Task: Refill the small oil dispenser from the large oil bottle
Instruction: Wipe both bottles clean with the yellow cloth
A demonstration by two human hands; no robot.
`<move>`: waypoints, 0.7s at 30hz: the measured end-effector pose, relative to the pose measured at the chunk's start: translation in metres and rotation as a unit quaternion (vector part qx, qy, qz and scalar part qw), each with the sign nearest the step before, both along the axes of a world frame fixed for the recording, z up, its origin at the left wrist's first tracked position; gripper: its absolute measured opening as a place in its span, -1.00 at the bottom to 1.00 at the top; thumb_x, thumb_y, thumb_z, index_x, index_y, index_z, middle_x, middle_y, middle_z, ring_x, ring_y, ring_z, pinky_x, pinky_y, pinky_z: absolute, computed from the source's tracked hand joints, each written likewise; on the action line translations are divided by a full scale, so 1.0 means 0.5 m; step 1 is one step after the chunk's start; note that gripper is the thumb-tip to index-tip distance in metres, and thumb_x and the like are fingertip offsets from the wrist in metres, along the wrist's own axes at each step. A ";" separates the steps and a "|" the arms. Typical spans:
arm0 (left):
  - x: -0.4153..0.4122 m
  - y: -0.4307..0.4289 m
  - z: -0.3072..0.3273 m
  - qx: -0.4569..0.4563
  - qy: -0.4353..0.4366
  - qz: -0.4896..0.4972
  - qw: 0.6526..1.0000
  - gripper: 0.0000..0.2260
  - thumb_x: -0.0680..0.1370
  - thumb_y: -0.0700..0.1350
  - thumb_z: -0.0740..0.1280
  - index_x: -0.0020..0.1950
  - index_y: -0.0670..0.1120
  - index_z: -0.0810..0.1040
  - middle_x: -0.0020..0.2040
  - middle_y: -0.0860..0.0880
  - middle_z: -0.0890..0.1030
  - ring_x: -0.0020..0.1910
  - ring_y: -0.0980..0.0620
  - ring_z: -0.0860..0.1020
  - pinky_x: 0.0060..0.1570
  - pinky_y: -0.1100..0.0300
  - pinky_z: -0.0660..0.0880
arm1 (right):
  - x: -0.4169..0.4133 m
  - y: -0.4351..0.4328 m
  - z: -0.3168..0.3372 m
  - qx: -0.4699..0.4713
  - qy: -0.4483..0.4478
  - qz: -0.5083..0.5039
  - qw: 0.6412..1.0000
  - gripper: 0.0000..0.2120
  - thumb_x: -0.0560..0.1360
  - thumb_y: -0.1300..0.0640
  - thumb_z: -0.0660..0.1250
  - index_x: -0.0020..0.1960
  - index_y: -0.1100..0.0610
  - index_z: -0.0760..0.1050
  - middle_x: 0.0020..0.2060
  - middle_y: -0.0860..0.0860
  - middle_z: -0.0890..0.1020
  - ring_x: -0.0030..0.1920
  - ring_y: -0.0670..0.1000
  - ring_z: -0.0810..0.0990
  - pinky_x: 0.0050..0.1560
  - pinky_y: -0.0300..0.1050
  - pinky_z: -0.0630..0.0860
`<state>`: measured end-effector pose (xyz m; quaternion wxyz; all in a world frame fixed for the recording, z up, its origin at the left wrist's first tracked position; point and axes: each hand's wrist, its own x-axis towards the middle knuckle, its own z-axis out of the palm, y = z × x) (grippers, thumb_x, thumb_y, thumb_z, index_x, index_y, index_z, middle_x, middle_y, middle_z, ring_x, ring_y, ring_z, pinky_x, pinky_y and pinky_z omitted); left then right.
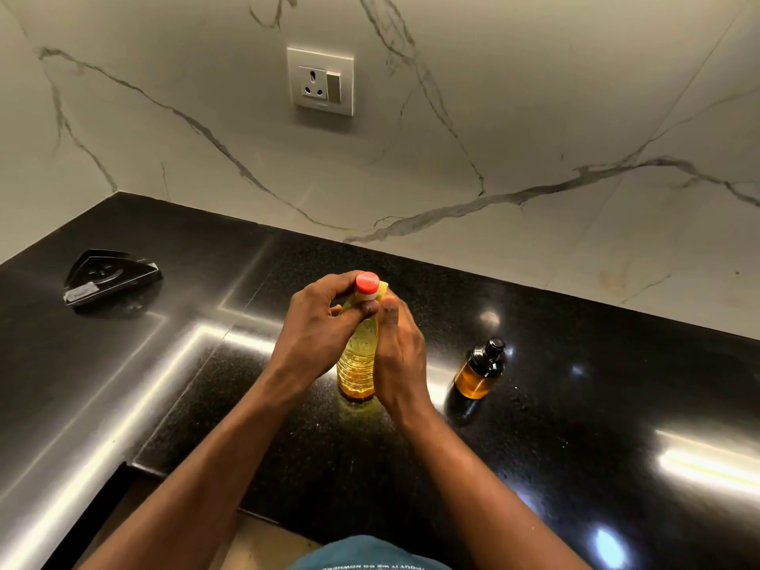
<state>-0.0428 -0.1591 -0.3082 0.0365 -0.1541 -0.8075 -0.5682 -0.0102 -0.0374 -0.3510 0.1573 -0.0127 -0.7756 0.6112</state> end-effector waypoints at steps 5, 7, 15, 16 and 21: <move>0.000 -0.002 -0.002 -0.010 -0.011 -0.002 1.000 -0.65 0.56 -0.11 0.49 0.33 0.11 0.61 0.21 0.14 0.65 0.25 0.14 0.59 0.28 0.07 0.55 | 0.014 0.017 -0.048 0.004 -0.044 -0.047 0.998 -0.65 0.75 -0.10 0.03 0.07 0.02 0.53 -0.18 -0.07 0.56 -0.21 -0.07 0.52 -0.21 0.05 0.47; 0.001 -0.001 -0.001 -0.013 -0.013 -0.009 1.000 -0.66 0.56 -0.12 0.49 0.32 0.11 0.61 0.20 0.14 0.65 0.25 0.15 0.59 0.28 0.07 0.55 | 0.011 0.025 -0.036 -0.014 -0.035 -0.053 0.998 -0.72 0.76 0.03 0.10 0.03 0.06 0.55 -0.27 -0.09 0.53 -0.29 -0.12 0.46 -0.26 -0.01 0.41; -0.004 -0.012 0.003 -0.020 -0.029 -0.015 0.999 -0.63 0.56 -0.13 0.49 0.35 0.07 0.62 0.22 0.12 0.65 0.27 0.16 0.58 0.27 0.15 0.53 | 0.006 0.035 -0.009 -0.078 -0.035 -0.010 0.996 -0.76 0.73 0.08 0.19 0.16 -0.01 0.65 0.06 0.06 0.65 0.06 0.05 0.63 0.07 0.03 0.59; -0.003 -0.012 0.003 -0.020 -0.028 -0.014 0.999 -0.64 0.56 -0.14 0.49 0.34 0.09 0.61 0.22 0.12 0.65 0.25 0.17 0.57 0.24 0.20 0.52 | 0.007 0.038 -0.020 -0.082 -0.046 -0.028 0.995 -0.78 0.72 0.09 0.23 0.09 -0.02 0.67 0.04 0.07 0.65 0.05 0.07 0.63 0.09 0.12 0.59; 0.000 -0.009 0.003 -0.031 -0.020 -0.013 0.999 -0.64 0.57 -0.14 0.48 0.35 0.07 0.60 0.21 0.11 0.65 0.24 0.20 0.57 0.16 0.33 0.47 | -0.003 0.047 -0.022 -0.071 -0.076 -0.052 0.993 -0.82 0.68 0.10 0.33 0.15 0.10 0.71 0.04 0.03 0.66 0.08 0.02 0.65 0.17 0.24 0.61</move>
